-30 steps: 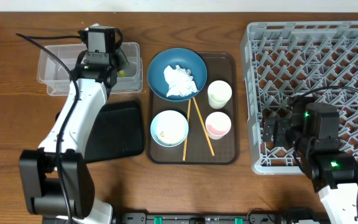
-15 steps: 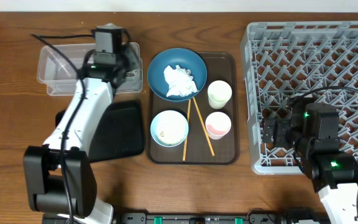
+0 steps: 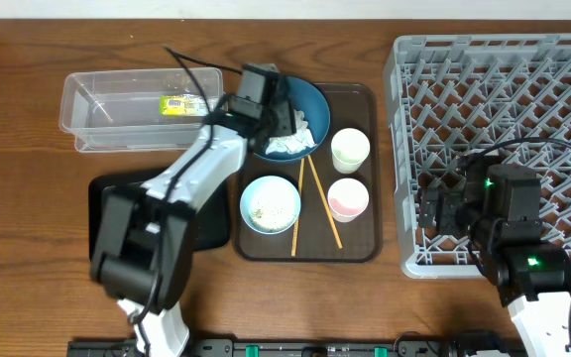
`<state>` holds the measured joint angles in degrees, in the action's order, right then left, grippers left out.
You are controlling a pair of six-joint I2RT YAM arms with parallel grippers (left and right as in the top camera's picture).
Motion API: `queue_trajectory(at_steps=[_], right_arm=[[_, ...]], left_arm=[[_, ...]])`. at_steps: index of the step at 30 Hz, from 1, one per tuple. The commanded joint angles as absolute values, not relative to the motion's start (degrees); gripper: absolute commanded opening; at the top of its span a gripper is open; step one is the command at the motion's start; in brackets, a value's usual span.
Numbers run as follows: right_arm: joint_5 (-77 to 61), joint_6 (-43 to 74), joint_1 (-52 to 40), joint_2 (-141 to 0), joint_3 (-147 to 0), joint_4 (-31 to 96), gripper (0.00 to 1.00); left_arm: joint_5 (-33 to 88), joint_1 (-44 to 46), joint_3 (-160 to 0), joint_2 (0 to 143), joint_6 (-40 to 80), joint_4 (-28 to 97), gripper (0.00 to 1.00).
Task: Sort waste into correct bins and load items into the dishwasher rack
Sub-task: 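Return the left gripper to the plate and grasp the white tissue, then carry the white tissue left and release it into the clear bin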
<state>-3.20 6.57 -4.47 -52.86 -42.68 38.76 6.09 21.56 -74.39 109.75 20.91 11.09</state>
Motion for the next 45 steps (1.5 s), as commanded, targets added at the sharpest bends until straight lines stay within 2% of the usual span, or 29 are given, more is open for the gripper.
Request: queue_trajectory(at_steps=[1, 7, 9, 15, 17, 28, 36, 45], right_arm=[[-3.3, 7.2, -5.9, -52.9, -44.0, 38.8, 0.99], [-3.3, 7.2, -5.9, -52.9, -44.0, 38.9, 0.99], [-3.3, 7.2, -5.9, -52.9, -44.0, 38.9, 0.99], [-3.3, 7.2, -5.9, -52.9, -44.0, 39.3, 0.99], [-3.3, 7.2, -5.9, -52.9, -44.0, 39.5, 0.99], [-3.2, 7.2, -5.9, -52.9, -44.0, 39.7, 0.99], [-3.2, 7.2, -5.9, -52.9, -44.0, 39.6, 0.99], [-3.3, 7.2, -5.9, -52.9, -44.0, 39.6, 0.99]], left_arm=[[6.5, 23.0, -75.2, 112.7, 19.9, 9.7, 0.59], [6.4, 24.8, -75.2, 115.5, 19.9, 8.8, 0.59], [6.4, 25.1, -75.2, 115.9, 19.9, 8.9, 0.56], [6.4, 24.8, -75.2, 115.8, 19.9, 9.0, 0.11], [6.4, 24.8, -75.2, 115.7, 19.9, 9.4, 0.06], [4.7, 21.5, -75.2, 105.2, 19.9, 14.2, 0.06], [1.7, 12.5, -75.2, 94.2, 19.9, 16.2, 0.06], [1.4, 2.4, -75.1, 96.2, 19.9, 16.4, 0.07]])
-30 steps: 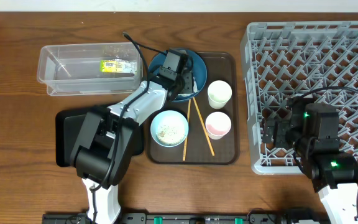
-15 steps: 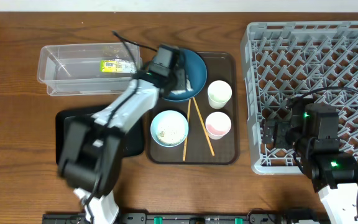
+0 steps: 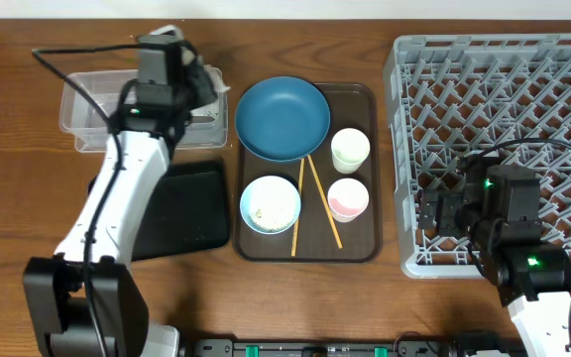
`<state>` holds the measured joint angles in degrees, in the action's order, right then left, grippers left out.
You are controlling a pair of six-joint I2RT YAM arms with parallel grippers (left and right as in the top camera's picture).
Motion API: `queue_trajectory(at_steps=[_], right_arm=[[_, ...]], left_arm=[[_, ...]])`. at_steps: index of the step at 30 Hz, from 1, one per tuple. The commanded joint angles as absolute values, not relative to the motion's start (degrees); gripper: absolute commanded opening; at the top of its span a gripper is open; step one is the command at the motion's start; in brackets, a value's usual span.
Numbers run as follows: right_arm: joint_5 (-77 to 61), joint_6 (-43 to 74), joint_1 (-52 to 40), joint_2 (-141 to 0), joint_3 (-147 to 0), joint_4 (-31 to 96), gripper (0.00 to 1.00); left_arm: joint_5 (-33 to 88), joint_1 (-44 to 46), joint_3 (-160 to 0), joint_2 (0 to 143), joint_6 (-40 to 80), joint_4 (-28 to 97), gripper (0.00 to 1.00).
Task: Sort waste into correct bins and load items into the dishwasher rack
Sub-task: 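Carry the white tissue left and release it into the clear bin, then grasp the rim of the light-blue rice bowl with the left gripper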
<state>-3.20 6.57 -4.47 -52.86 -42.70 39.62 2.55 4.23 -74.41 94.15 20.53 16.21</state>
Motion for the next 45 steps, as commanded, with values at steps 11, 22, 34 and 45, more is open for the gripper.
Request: queue_trajectory(at_steps=[11, 22, 34, 45], right_arm=[[-3.2, 7.2, -5.9, -52.9, -44.0, 39.6, 0.99], [-3.2, 7.2, -5.9, -52.9, -44.0, 39.6, 0.99], [-3.2, 7.2, -5.9, -52.9, -44.0, 39.6, 0.99], [-3.2, 7.2, -5.9, -52.9, -44.0, 39.6, 0.99]], left_arm=[[1.5, 0.1, -75.2, 98.5, 18.6, 15.9, 0.29], [5.2, 5.7, -75.1, 90.0, 18.7, 35.7, 0.40], [5.2, 16.1, -73.8, 90.0, 18.8, 47.0, 0.49], [5.2, 23.0, -73.2, 90.8, 19.2, 47.0, 0.49]])
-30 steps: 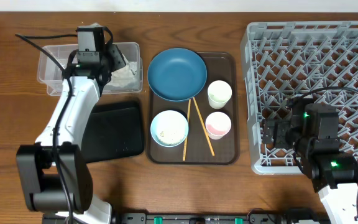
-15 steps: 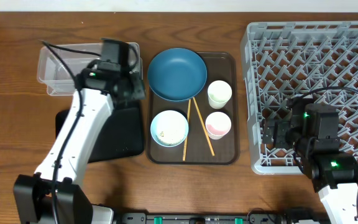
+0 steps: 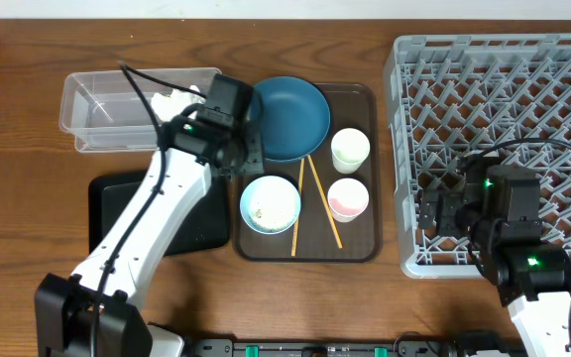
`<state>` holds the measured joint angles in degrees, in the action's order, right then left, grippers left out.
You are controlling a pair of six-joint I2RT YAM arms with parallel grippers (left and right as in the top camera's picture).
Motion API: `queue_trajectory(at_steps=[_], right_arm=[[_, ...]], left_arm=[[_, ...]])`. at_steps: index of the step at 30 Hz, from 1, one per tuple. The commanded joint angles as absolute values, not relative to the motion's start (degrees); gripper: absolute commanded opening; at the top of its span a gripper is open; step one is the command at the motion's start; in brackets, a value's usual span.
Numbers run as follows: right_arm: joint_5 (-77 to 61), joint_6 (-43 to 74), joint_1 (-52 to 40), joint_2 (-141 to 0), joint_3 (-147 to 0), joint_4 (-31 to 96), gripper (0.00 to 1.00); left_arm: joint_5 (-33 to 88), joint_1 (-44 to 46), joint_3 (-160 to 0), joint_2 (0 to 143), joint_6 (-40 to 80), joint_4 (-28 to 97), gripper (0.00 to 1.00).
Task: Sort waste into correct bins and load items into the dishwasher rack
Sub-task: 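Grasp the rim of the light-blue rice bowl with the left gripper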
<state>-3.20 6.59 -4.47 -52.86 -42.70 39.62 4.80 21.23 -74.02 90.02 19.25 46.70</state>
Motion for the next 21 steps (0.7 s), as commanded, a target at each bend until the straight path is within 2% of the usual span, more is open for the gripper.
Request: queue_trajectory(at_steps=[1, 14, 21], right_arm=[[-3.3, 7.2, -5.9, -52.9, -44.0, 39.6, 0.99], [-3.3, 7.2, -5.9, -52.9, -44.0, 39.7, 0.99], [-3.2, 7.2, -5.9, -52.9, -44.0, 39.6, 0.99]], left_arm=[[5.1, 23.7, -73.1, 91.1, 19.2, 46.9, 0.49], [5.2, 33.1, -72.9, 101.0, 28.2, 45.6, 0.49], [5.1, 35.9, -72.9, 106.3, 28.4, 44.0, 0.49]])
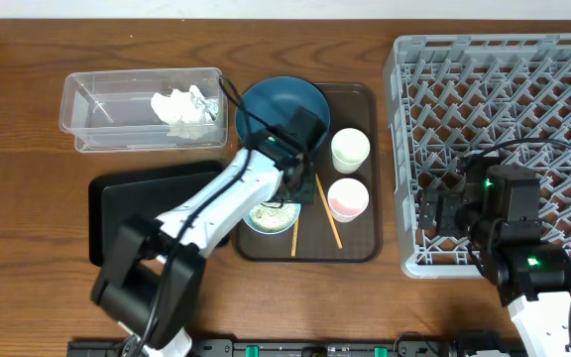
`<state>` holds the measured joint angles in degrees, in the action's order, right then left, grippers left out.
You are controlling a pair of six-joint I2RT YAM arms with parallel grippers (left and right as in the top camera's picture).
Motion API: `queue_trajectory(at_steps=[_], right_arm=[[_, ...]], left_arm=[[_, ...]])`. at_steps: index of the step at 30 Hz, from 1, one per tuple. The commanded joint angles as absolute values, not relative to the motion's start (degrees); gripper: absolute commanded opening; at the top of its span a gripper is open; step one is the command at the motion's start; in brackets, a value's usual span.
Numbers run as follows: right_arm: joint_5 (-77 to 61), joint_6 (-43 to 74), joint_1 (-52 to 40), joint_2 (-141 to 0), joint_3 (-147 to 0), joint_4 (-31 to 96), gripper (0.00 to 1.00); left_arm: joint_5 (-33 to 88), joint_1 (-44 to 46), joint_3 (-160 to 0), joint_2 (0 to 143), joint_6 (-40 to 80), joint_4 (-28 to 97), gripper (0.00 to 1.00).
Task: Sort waste into correct bins and load items into the dishwasher rack
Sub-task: 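Grasp the rim of the light-blue rice bowl with the left gripper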
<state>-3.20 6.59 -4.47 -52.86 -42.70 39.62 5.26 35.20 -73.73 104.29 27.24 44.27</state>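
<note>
My left gripper (299, 177) hangs over the brown tray (361, 248), above the left chopstick (296, 230) and the rim of the light-blue bowl (266, 215). Its fingers are hidden under the wrist, so their state is unclear. The blue plate (276, 104) is bare. A cream cup (350, 149) and a pink cup (347, 198) stand beside the second chopstick (328, 220). Crumpled white tissue (181, 107) lies in the clear bin (97, 114). My right gripper (439, 213) rests over the grey dishwasher rack (504, 89), its state also unclear.
A black bin (142, 203) sits left of the tray, partly under my left arm. The rack fills the right side of the table. Bare wooden table lies along the far edge and the near left.
My left gripper was at the tray's left edge beside the blue plate and is now further right, over the chopsticks and bowl. The tissue in the clear bin now shows. The right arm has not moved.
My left gripper was first on the blue plate at the crumpled tissue. Then it was over the clear bin and the plate was bare. Then it was back at the tray's left edge. Now it is over the chopsticks and the tissue lies in the bin.
</note>
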Motion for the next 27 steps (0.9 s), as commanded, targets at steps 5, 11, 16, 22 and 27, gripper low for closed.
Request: queue_trajectory(at_steps=[5, 11, 16, 22, 27], right_arm=[[-3.3, 7.2, -5.9, -52.9, -44.0, 39.7, 0.99], [-3.2, 7.2, -5.9, -52.9, -44.0, 39.7, 0.99], [-3.2, 7.2, -5.9, -52.9, -44.0, 39.7, 0.99], [-3.2, 7.2, -5.9, -53.0, -44.0, 39.7, 0.99], [-3.2, 7.2, -5.9, -53.0, -44.0, 39.7, 0.99]], left_arm=[[5.2, 36.3, -72.9, 109.9, 28.4, 43.2, 0.38], [5.2, 36.3, -72.9, 110.6, 28.4, 42.8, 0.11], [5.1, 36.3, -73.0, 110.4, 28.4, 43.0, 0.06], [4.9, 36.3, -73.0, 107.1, 28.4, 44.0, 0.06], [2.4, 36.0, -73.0, 101.3, 28.4, 46.5, 0.06]])
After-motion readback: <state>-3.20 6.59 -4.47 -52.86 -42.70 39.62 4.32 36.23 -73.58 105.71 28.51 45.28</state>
